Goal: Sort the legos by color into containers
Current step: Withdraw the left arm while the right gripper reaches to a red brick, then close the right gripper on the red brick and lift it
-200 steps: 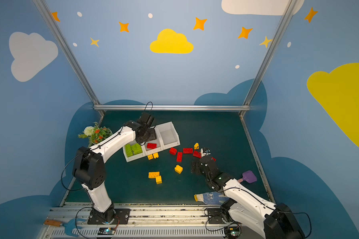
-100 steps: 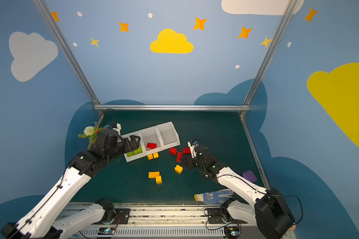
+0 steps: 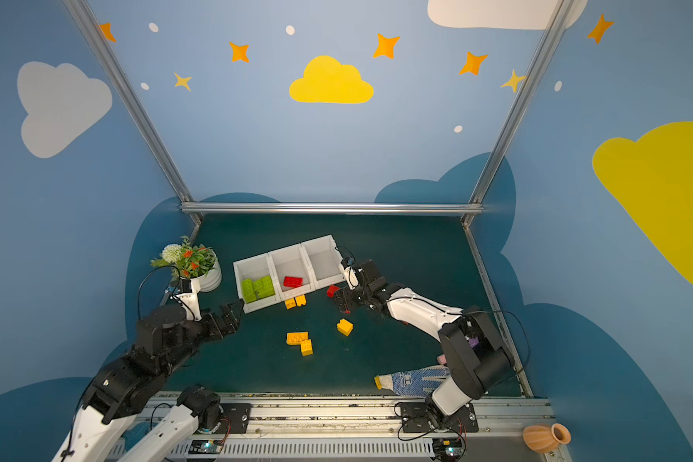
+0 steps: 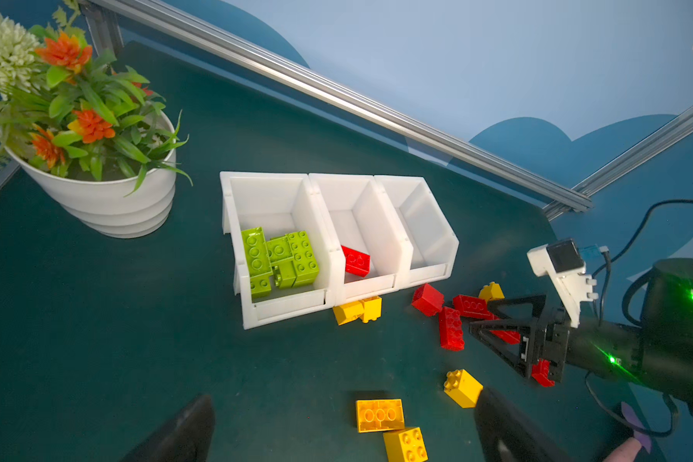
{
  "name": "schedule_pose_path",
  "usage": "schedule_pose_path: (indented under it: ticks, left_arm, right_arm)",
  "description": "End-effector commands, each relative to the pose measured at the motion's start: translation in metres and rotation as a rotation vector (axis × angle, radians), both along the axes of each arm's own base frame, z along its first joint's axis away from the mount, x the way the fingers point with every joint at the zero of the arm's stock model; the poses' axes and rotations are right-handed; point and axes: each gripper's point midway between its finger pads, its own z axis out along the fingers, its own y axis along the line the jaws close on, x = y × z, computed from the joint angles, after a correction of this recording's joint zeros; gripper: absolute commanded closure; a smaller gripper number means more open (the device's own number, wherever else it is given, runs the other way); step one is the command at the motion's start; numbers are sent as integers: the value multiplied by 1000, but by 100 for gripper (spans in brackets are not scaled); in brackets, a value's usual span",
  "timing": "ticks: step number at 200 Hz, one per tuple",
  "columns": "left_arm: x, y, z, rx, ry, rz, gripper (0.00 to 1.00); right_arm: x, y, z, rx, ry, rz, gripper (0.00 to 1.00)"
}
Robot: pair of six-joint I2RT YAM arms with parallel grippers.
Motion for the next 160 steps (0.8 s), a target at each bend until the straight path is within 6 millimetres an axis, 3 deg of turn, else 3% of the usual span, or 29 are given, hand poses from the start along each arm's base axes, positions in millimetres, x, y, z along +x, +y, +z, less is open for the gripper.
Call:
schedule_pose_path:
  ticks: [1, 42, 86, 115, 160]
  left_arm:
    - [-1, 7, -3, 26, -4, 23, 0]
    - [3, 1, -11, 40, 40, 1, 0]
    - [8, 2, -15, 31, 62, 11, 0]
    - [10, 2, -17, 31, 76, 14, 0]
    - [10, 4, -19, 32, 83, 24, 0]
  right_arm:
    - [2, 8, -7, -38, 18, 61, 16]
    - [11, 24, -21, -57, 21, 125, 23]
    - [19, 39, -38, -93, 24, 174, 36]
    - [25, 45, -47, -139, 6, 185, 38]
    - [27, 52, -59, -212, -14, 214, 50]
